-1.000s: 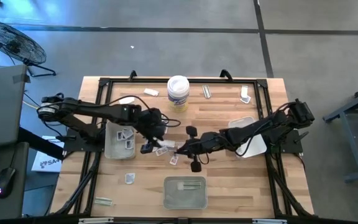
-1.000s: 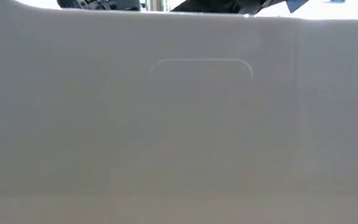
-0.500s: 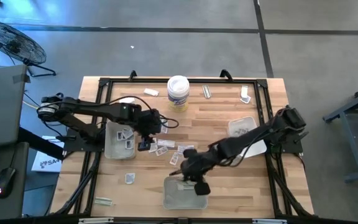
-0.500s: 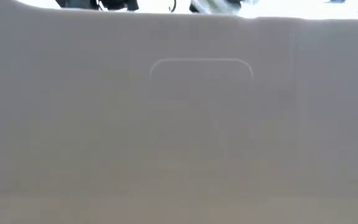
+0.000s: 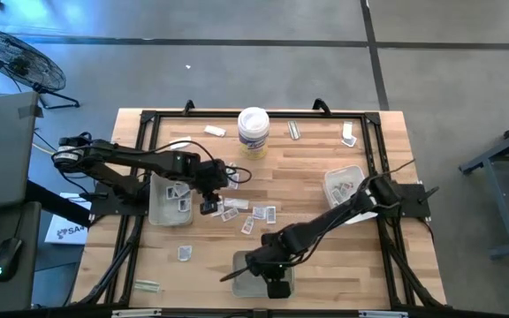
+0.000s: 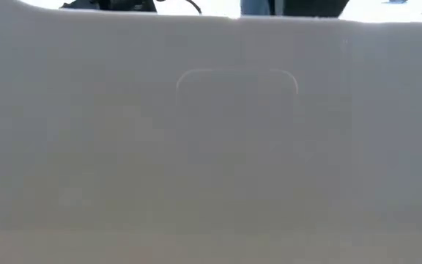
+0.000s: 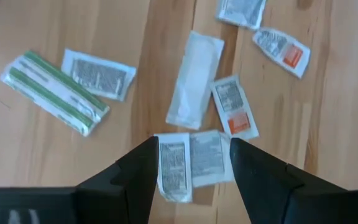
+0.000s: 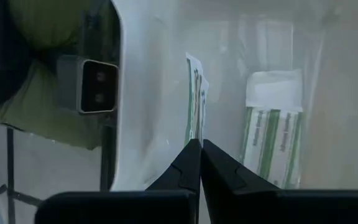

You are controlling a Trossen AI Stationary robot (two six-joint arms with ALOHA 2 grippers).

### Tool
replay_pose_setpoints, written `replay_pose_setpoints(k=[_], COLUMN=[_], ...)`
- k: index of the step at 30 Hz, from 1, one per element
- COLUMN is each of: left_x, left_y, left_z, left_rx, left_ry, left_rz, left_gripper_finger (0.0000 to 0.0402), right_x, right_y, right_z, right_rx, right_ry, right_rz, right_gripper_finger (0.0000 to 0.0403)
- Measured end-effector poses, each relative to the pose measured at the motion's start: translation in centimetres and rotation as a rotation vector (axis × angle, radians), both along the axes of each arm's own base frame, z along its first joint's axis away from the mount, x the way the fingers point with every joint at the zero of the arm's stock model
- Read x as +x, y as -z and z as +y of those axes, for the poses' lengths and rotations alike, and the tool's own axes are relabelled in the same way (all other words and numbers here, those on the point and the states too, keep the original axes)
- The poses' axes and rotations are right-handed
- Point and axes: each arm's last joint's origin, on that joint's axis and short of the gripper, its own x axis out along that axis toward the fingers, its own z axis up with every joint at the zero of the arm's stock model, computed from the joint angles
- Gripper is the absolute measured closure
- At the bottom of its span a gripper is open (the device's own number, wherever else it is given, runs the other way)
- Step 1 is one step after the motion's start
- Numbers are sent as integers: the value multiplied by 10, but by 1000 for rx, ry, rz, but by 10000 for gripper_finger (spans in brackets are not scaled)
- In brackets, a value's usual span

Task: Pick & Place First Aid Supplies
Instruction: Put the green bandage pack into the bottom gray bin

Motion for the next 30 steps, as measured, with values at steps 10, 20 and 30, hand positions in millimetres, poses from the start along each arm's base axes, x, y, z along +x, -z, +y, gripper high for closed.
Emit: replay_pose_setpoints(k=[10,20,30], left_x=[3,11,13], left_y=[-2,7,42], left_z=[1,9,45], left_rx=[37,112,162], left_ry=[-27,-162,-42], left_rz=[-34,-95,19], left_gripper_finger=[206,206,206], right_x=[0,-38,-83], right_y=[-1,-61,-70], right_z=[2,2,10], right_rx=[-92,-299,-430], right_ry=[77,111,235], right_rz=[-27,-90,-215], right_gripper_finger=[326,293,315])
